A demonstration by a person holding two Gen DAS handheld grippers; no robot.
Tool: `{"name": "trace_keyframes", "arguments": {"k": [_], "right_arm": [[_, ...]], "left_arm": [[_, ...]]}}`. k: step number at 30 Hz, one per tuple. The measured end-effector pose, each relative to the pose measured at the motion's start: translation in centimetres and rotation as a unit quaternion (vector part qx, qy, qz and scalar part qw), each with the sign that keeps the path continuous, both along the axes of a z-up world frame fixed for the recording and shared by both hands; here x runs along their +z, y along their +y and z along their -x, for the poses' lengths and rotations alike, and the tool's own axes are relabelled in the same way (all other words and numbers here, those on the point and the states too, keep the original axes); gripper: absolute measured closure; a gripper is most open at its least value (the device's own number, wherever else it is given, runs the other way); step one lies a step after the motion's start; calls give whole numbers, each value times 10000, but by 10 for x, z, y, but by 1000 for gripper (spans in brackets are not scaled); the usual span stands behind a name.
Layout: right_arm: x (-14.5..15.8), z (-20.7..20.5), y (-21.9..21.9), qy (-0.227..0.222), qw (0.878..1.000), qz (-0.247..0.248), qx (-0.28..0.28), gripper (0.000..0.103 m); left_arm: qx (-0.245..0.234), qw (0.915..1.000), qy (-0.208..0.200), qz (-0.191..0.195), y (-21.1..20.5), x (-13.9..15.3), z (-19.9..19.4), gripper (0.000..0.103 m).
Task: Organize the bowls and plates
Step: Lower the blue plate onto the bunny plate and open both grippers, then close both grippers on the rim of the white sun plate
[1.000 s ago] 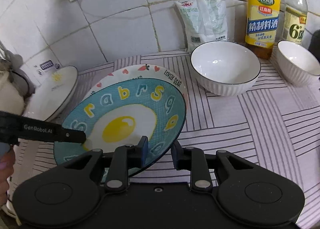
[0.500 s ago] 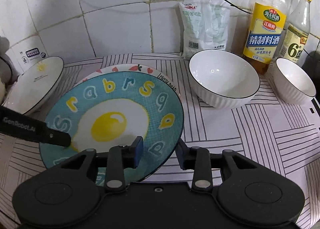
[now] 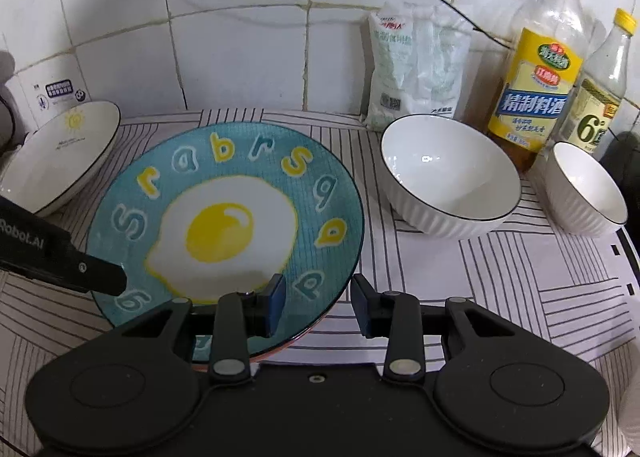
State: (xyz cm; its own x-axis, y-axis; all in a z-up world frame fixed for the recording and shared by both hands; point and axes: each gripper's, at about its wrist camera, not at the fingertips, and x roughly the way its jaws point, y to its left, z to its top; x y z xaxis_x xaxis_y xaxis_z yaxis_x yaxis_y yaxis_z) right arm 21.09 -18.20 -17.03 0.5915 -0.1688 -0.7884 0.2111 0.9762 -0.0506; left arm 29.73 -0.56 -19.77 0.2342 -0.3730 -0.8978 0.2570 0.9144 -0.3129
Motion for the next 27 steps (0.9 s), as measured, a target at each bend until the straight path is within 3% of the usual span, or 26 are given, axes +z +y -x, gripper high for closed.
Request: {"name": "trace_keyframes", "arguments": {"k": [5,9,15,19,23,27], "right_arm": [[23,16,6,-144,9998,-91,-51,62],[49,29,11,-202,9981,-578,-59,54],[84,45,29,-358,9956,-840,231,54],[108,49,44,-437,9945,-723,619,54],[123,53,71,-506,9908,-481,1161,54],[133,56,92,-596,9851,-473,1545,54]], "left_arm": [[-22,10000,-88,9,9,18,13,73],[-57,9995,-292,-46,24,39,27,73],[-131,9978,-626,-186,54,71,46,70],[-259,9930,-1096,-356,70,96,58,63],[-431,9804,-1687,-925,75,113,72,62],[-475,9768,-1812,-1037,84,120,76,60]]}}
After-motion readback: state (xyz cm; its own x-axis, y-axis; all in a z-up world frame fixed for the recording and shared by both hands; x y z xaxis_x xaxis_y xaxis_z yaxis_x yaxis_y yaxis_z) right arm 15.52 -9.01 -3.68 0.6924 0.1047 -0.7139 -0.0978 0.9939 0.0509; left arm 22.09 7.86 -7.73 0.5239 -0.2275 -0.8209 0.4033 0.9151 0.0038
